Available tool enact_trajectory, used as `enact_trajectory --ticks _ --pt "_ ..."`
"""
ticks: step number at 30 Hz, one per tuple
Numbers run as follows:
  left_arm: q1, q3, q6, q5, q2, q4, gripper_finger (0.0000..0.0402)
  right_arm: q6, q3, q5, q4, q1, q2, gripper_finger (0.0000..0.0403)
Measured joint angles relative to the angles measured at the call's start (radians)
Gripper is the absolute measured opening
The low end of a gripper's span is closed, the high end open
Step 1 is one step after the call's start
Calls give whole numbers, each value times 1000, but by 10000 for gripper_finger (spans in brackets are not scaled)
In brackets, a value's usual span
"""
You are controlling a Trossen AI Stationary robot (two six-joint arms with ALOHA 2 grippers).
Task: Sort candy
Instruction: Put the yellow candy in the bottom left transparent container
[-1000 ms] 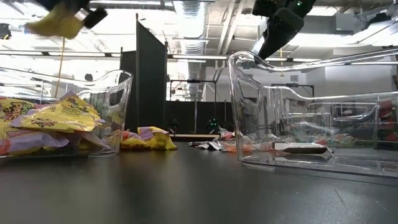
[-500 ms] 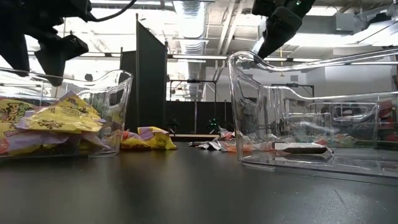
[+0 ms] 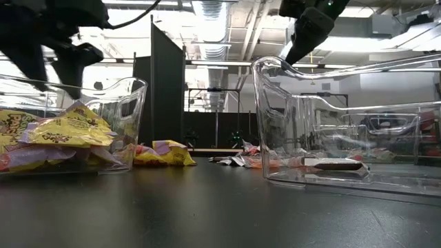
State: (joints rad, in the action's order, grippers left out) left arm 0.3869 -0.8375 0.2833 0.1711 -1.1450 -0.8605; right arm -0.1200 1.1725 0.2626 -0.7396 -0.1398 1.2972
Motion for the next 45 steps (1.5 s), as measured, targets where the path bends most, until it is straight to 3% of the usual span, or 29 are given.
enact_trajectory --ticks 11,16,18,24,32,43,45 --pt "-161 -61 -270 57 1 176 240 -1 0 -4 23 0 0 280" --pt "-271 -66 -357 87 1 302 240 -16 0 -111 93 0 37 280" --pt "-320 -66 -372 53 -2 329 240 -33 0 -148 107 4 71 280" --pt "-451 -66 -470 -193 -113 418 250 -65 0 -171 109 9 189 280" --pt "-529 -102 -550 -359 -334 459 259 -75 -1 -170 174 6 242 280" --pt "-532 -214 -584 -429 -595 332 259 -93 -1 -170 184 -4 241 280" --pt "-532 -233 -595 -399 -607 333 259 -94 -1 -170 188 -7 241 280"
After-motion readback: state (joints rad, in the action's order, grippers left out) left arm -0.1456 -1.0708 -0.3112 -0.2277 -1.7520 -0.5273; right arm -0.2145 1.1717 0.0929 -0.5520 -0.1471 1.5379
